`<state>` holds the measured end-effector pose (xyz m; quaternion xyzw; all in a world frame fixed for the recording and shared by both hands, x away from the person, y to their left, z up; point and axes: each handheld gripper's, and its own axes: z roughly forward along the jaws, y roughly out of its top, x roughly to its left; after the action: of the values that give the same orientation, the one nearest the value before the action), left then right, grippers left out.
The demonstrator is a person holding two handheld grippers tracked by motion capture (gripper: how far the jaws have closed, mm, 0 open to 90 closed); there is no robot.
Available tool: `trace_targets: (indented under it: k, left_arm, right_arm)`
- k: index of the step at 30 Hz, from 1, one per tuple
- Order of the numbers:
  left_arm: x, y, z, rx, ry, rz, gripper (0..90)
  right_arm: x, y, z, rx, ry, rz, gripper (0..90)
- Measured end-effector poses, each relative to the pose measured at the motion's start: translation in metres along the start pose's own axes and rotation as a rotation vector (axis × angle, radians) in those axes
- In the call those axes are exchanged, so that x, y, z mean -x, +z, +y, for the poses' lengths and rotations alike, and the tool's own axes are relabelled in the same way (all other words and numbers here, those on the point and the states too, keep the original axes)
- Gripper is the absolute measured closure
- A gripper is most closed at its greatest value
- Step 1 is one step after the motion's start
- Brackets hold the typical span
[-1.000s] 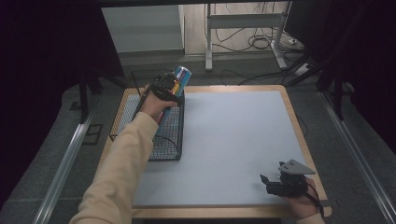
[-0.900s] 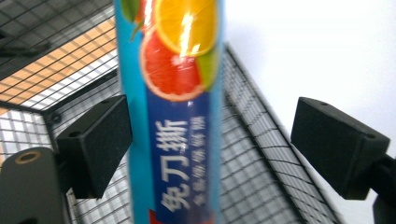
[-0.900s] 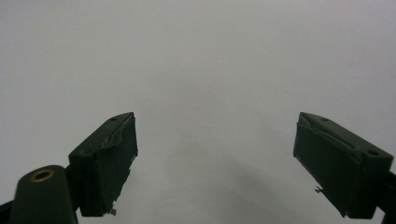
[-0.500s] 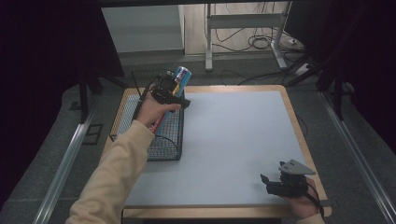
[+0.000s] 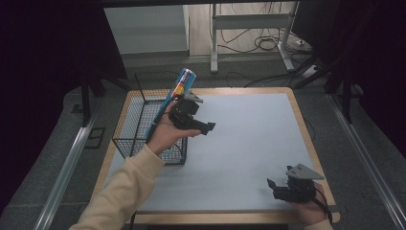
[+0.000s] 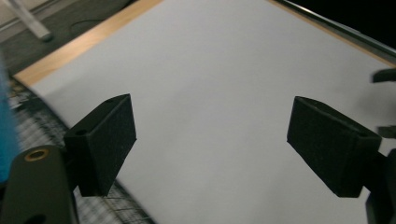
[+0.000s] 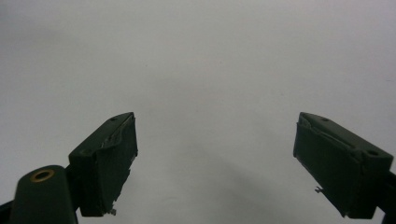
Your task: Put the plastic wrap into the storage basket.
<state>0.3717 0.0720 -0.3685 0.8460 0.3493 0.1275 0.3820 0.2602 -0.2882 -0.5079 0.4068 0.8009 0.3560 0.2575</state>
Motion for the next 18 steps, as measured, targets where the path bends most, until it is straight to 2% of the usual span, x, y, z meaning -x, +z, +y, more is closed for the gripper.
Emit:
trace_targets:
  k: [4, 9, 15, 18]
  left_arm:
    - [0.024, 0.009, -0.011, -0.020, 0.041, -0.032, 15.6]
    - [0.046, 0.021, -0.034, -0.027, 0.049, -0.078, 15.8]
    - [0.058, 0.038, -0.070, -0.072, 0.057, -0.091, 15.8]
    - [0.057, 0.047, -0.085, -0.095, 0.034, -0.090, 15.7]
  right_arm:
    - [0.000, -0.001, 0.000, 0.002, -0.001, 0.000, 14.1]
    - [0.000, -0.001, 0.000, 0.001, -0.002, 0.001, 14.1]
    - [0.000, -0.001, 0.000, 0.001, 0.002, -0.001, 14.1]
    - [0.000, 0.000, 0.000, 0.003, -0.001, -0.003, 14.1]
